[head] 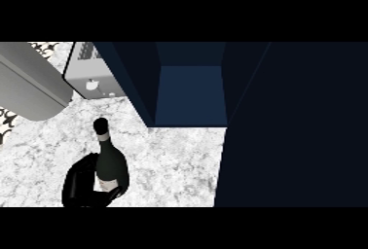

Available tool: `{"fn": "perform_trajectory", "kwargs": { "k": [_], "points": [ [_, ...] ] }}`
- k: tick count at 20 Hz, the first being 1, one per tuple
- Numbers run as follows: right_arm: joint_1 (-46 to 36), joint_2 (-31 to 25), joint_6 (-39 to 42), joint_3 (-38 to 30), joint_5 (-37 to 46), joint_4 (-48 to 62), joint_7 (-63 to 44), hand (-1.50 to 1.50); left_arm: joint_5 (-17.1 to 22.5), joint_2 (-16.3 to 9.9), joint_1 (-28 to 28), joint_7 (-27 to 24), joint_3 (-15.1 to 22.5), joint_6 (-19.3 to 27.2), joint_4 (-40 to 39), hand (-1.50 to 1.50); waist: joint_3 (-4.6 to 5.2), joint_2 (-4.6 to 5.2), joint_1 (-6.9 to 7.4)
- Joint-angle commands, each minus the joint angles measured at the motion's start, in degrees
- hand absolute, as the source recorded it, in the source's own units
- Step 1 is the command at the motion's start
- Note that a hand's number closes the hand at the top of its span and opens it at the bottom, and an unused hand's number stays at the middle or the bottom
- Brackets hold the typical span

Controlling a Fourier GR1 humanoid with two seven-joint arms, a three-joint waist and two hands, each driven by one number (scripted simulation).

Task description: Pick up the wine, place it into the cabinet and close the cabinet

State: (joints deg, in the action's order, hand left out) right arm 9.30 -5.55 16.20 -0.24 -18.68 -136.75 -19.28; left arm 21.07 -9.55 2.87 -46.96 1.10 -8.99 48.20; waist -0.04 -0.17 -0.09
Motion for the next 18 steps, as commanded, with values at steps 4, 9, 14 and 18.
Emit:
{"fn": "perform_trajectory", "kwargs": {
  "k": [4, 9, 14, 18],
  "points": [
    [1.0, 0.9, -2.4, 0.7, -0.8, -5.8, -3.0, -1.5, 0.2, 1.5, -10.7, 13.1, 5.6, 5.3, 26.4, 1.5, -0.07, -0.18, 0.55],
    [-0.5, -0.8, -0.7, -4.0, -4.4, -3.1, -1.0, -1.5, -1.9, 3.8, -10.9, 21.4, 8.4, 12.1, 36.0, 1.5, -0.03, 0.01, 0.16],
    [-3.0, 0.2, -4.3, -0.7, -2.4, -5.0, -5.9, -1.5, -4.5, 5.1, -11.8, 24.3, 9.7, 15.3, 40.9, 1.5, 0.04, 0.11, 0.11],
    [0.1, -1.7, -1.9, -5.0, -6.0, -8.2, -4.7, -1.5, -7.7, 7.7, -11.4, 29.5, 14.3, 20.0, 47.3, 1.5, 0.01, 0.0, -0.26]
  ]
}}
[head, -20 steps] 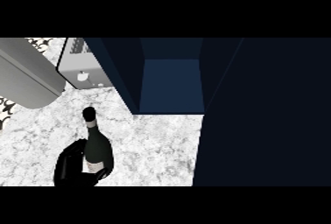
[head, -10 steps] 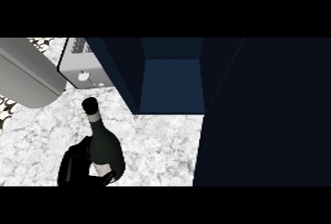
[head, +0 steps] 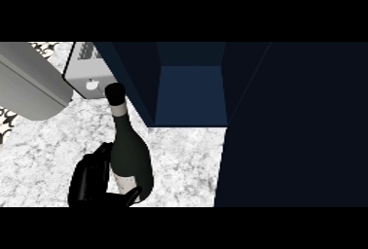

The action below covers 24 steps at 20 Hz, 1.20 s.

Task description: Pick up the wine, place it into the cabinet and close the cabinet

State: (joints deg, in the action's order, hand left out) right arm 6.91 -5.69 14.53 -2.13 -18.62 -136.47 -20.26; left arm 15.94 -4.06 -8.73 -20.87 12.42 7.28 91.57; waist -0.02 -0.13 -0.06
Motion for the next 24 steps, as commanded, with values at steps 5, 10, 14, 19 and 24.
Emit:
{"fn": "perform_trajectory", "kwargs": {
  "k": [5, 10, 14, 19, 24],
  "points": [
    [1.1, -0.8, 2.4, -4.8, -4.5, -0.3, 2.3, -1.5, -5.6, 3.7, 4.8, 10.2, 4.5, 7.4, 6.7, 1.5, -0.01, 0.07, -0.2],
    [4.2, 0.5, 2.5, -2.9, -3.6, -3.5, 0.7, -1.5, -4.4, 4.0, 12.9, 13.9, 5.2, 11.1, 3.6, 1.5, 0.01, 0.07, -0.34],
    [-0.1, 0.6, 1.1, -4.2, -3.1, -0.9, 0.9, -1.5, -2.1, 4.0, 20.4, 14.9, 7.1, 16.3, -2.3, 1.5, 0.02, 0.14, -0.4],
    [4.4, -0.1, 5.6, -5.4, -4.2, -2.3, 2.7, -1.5, -5.4, 4.0, 24.3, 14.2, 8.2, 20.5, -7.4, 1.5, 0.01, 0.09, -0.46],
    [2.7, -3.2, 4.9, -11.0, -10.1, -3.0, -0.6, -1.5, -7.1, 4.1, 26.1, 11.0, 10.4, 24.2, -12.7, 1.5, 0.01, 0.06, -0.49]
  ]
}}
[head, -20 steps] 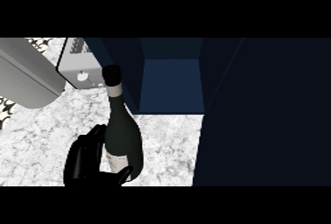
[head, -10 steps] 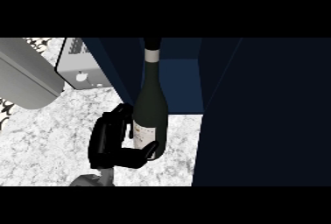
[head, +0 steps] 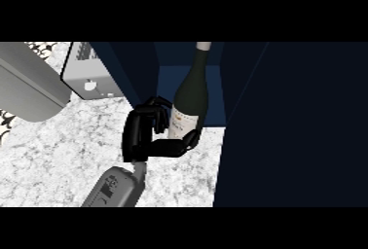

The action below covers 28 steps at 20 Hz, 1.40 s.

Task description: Pick up the wine, place it into the cabinet and close the cabinet

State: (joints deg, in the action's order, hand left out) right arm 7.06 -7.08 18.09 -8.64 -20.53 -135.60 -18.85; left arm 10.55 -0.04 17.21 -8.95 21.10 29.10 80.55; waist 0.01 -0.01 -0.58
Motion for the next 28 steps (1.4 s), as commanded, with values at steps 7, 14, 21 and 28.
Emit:
{"fn": "perform_trajectory", "kwargs": {
  "k": [7, 14, 21, 28],
  "points": [
    [-3.9, -0.2, -2.9, -1.2, -3.8, -2.1, -4.6, -1.5, 4.5, 0.0, 4.8, -10.0, 1.6, 2.6, -15.2, 1.5, 0.01, 0.05, 0.19],
    [-3.6, 0.3, -0.9, -1.3, -3.4, -0.2, -2.2, -1.5, 15.4, 0.0, 13.7, -19.7, 4.6, 6.0, -29.8, 1.5, 0.03, 0.18, -0.38],
    [-0.3, 1.8, 2.3, -2.4, -4.2, 0.8, 2.2, -1.5, 21.4, 0.0, 21.5, -22.7, 3.2, 2.6, -38.1, 1.5, 0.01, 0.2, -0.66],
    [0.9, -1.5, 3.2, -7.3, -11.6, -1.2, -1.5, -1.5, 27.1, 0.0, 27.4, -23.7, 3.9, 0.9, -45.0, 1.5, 0.0, 0.19, -1.22]
  ]
}}
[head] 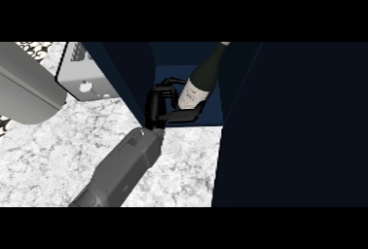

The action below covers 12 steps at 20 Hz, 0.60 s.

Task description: Pick up the wine, place it into the cabinet and close the cabinet

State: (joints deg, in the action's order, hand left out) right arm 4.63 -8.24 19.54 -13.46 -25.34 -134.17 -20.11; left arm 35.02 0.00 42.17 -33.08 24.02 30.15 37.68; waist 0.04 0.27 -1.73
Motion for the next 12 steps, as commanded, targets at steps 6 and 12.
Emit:
{"fn": "perform_trajectory", "kwargs": {
  "k": [6, 12],
  "points": [
    [1.1, 1.8, 0.1, 1.1, -1.2, -0.8, 0.2, -1.5, 7.3, 0.0, 11.9, 0.9, -1.2, -1.6, -12.5, 1.5, -0.01, 0.24, -0.56],
    [-2.9, -0.1, 1.5, 1.6, -1.7, 1.7, 0.5, -1.5, 9.0, 0.0, 15.5, 0.9, 2.8, 0.7, -18.1, 1.5, 0.01, 0.71, -1.68]
  ]
}}
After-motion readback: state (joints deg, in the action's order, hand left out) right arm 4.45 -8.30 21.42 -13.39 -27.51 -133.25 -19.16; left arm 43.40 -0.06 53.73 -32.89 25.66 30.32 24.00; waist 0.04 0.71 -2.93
